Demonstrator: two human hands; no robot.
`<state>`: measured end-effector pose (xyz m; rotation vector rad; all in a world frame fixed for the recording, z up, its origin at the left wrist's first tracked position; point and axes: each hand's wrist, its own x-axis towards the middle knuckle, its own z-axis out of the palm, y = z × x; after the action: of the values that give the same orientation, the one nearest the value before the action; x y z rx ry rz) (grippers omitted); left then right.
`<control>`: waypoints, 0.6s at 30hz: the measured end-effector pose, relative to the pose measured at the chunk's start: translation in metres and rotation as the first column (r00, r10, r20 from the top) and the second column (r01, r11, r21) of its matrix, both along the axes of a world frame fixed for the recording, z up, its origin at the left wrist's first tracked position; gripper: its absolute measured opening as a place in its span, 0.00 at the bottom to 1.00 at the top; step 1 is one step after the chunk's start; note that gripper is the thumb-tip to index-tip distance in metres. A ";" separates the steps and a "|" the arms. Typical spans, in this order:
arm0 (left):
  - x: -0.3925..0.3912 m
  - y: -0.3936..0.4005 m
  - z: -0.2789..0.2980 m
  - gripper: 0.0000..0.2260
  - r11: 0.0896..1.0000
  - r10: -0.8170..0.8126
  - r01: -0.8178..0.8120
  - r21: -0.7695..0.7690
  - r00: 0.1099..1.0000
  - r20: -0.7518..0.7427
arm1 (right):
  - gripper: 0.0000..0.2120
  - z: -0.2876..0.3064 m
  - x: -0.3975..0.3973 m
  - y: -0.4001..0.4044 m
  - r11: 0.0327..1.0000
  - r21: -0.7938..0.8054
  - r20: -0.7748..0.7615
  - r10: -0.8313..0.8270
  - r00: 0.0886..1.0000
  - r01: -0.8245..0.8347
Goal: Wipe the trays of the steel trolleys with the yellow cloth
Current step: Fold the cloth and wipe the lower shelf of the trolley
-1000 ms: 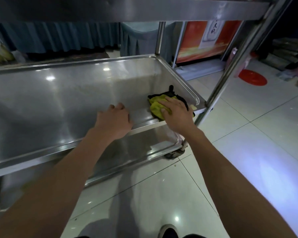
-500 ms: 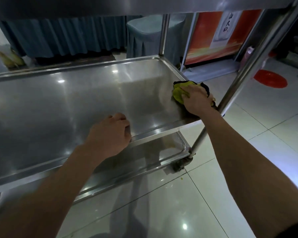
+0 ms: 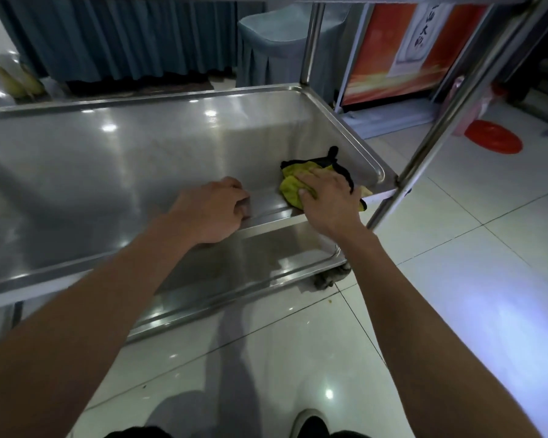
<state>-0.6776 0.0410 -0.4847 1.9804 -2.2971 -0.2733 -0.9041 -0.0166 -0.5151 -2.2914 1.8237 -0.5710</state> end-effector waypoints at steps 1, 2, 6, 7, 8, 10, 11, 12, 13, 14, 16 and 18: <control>0.006 0.007 0.003 0.14 1.000 0.012 -0.012 -0.008 0.999 -0.036 | 0.20 0.001 0.009 0.008 1.000 -0.003 0.008 0.009 1.000 -0.008; 0.013 0.017 0.005 0.14 0.998 0.033 -0.036 -0.044 0.998 -0.060 | 0.19 0.001 0.018 0.015 1.000 -0.005 0.007 0.018 1.000 -0.018; 0.058 0.072 0.005 0.09 0.964 0.181 -0.187 -0.191 0.982 -0.051 | 0.19 -0.001 0.054 0.045 0.998 0.004 -0.008 0.061 0.998 -0.061; 0.070 0.085 0.002 0.08 0.959 0.210 -0.212 -0.187 0.977 -0.034 | 0.19 -0.001 0.064 0.052 0.997 0.000 -0.017 0.073 0.997 -0.073; 0.080 0.097 0.000 0.09 0.958 0.222 -0.222 -0.182 0.975 -0.021 | 0.19 -0.002 0.074 0.060 0.997 -0.002 -0.025 0.083 0.996 -0.083; 0.096 0.116 -0.007 0.09 0.963 0.196 -0.200 -0.180 0.980 -0.035 | 0.20 -0.002 0.093 0.074 0.996 -0.001 -0.037 0.092 0.995 -0.093; 0.101 0.123 -0.011 0.11 0.967 0.168 -0.176 -0.185 0.984 -0.057 | 0.20 -0.003 0.102 0.081 0.995 -0.003 -0.047 0.096 0.994 -0.096; 0.104 0.128 -0.014 0.13 0.971 0.141 -0.152 -0.184 0.987 -0.073 | 0.20 -0.003 0.112 0.087 0.995 -0.004 -0.060 0.102 0.993 -0.102; 0.106 0.131 -0.016 0.14 0.974 0.122 -0.135 -0.183 0.989 -0.081 | 0.20 -0.003 0.122 0.094 0.993 -0.003 -0.072 0.114 0.991 -0.115; 0.108 0.132 -0.018 0.15 0.974 0.117 -0.130 -0.184 0.990 -0.079 | 0.19 -0.003 0.133 0.101 0.991 -0.002 -0.077 0.136 0.988 -0.137; 0.110 0.132 -0.021 0.15 0.971 0.131 -0.140 -0.195 0.990 -0.058 | 0.19 -0.003 0.156 0.115 0.981 -0.009 -0.077 0.192 0.978 -0.193; 0.112 0.130 -0.023 0.14 0.967 0.151 -0.154 -0.202 0.988 -0.032 | 0.21 -0.004 0.174 0.126 0.972 -0.019 -0.088 0.233 0.969 -0.235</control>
<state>-0.5660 0.1708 -0.5076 2.0266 -2.0551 -0.0389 -0.7300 0.1094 -0.5196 -2.5390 1.5548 -0.4718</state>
